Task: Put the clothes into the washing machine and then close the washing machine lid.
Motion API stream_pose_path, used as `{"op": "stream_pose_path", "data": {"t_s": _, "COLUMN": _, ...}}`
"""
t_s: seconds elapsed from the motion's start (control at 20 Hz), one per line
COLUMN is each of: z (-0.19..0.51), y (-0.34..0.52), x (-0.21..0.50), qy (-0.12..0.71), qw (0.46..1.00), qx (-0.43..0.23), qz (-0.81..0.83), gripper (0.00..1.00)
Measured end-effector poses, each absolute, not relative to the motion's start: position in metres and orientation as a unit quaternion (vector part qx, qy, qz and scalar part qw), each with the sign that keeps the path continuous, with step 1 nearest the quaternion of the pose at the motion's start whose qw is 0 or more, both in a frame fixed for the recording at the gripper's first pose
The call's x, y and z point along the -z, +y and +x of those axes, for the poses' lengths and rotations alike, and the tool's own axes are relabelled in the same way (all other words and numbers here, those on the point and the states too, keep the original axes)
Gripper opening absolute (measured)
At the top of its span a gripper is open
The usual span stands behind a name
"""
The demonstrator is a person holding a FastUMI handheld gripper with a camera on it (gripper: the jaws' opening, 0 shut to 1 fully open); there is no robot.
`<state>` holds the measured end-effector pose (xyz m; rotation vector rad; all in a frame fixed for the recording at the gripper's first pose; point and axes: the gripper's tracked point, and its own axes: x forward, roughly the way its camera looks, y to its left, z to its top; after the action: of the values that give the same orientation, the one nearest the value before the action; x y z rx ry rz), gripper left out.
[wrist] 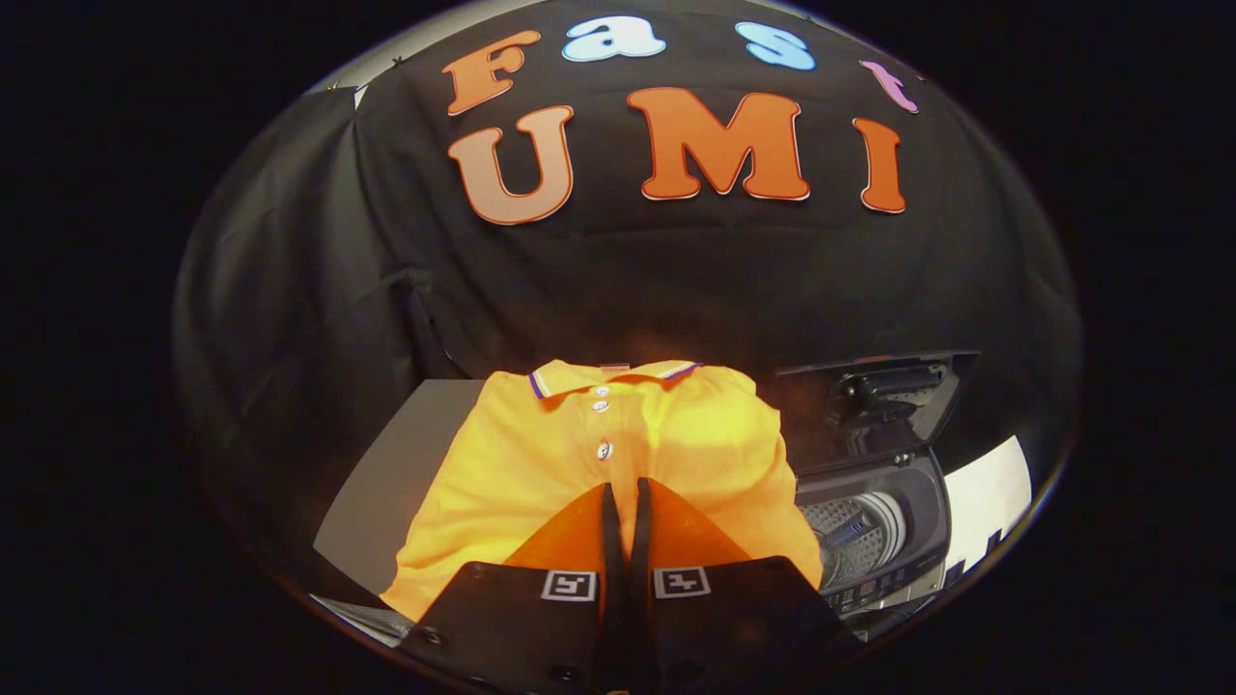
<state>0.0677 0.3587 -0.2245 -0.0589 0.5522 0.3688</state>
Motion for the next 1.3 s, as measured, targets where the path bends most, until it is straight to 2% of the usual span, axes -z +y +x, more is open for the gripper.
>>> {"op": "stream_pose_path", "data": {"t_s": 0.2, "z": 0.088, "y": 0.339, "x": 0.198, "qy": 0.249, "qw": 0.951, "qx": -0.183, "qz": -0.023, "gripper": 0.08}}
{"op": "stream_pose_path", "data": {"t_s": 0.6, "z": 0.115, "y": 0.236, "x": 0.143, "qy": 0.217, "qw": 0.962, "qx": -0.167, "qz": -0.008, "gripper": 0.08}}
{"op": "stream_pose_path", "data": {"t_s": 1.3, "z": 0.166, "y": 0.105, "x": 0.157, "qy": 0.237, "qw": 0.964, "qx": -0.123, "qz": -0.008, "gripper": 0.08}}
